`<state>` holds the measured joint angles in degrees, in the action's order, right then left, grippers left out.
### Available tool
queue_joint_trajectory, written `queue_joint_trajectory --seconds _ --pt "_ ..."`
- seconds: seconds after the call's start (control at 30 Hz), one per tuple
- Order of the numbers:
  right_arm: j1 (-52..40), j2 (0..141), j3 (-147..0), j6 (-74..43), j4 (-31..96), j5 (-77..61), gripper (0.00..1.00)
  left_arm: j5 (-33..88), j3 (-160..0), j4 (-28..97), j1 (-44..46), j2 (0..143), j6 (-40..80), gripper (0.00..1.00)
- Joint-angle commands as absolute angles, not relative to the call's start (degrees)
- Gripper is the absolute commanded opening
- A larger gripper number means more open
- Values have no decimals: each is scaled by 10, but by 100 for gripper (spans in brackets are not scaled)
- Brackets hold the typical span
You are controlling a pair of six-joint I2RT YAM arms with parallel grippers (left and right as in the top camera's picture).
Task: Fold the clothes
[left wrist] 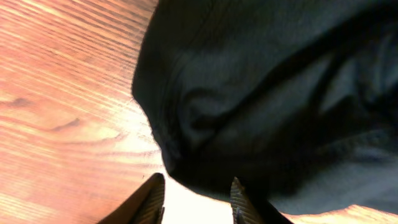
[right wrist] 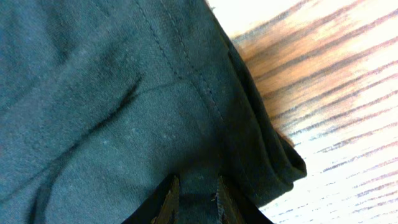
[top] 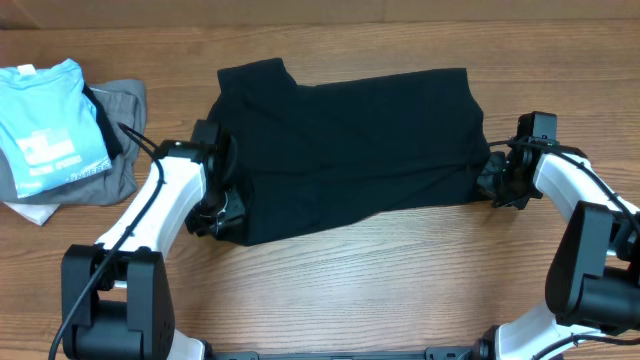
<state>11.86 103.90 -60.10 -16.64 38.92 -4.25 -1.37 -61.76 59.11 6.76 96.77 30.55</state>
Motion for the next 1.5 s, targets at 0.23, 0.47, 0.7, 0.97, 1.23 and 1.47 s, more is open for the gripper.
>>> queue_joint_trajectory --seconds 0.23,0.47,0.7,0.97,1.23,1.47 --pt "116 1040 -600 -167 397 -39 25 9 -569 538 68 966 272 43" --pt "116 1040 -600 -167 398 -39 24 -39 -541 488 68 967 274 12" --pt "116 1040 -600 -167 402 -39 25 -69 -487 439 59 967 301 15" --pt "116 1040 -600 -167 402 -39 25 -50 -476 426 -27 967 290 27" --pt "116 1040 -600 -167 403 -39 25 -15 -549 524 -45 966 211 37" --pt "116 1040 -600 -167 404 -39 24 -25 -697 669 -46 949 215 40"
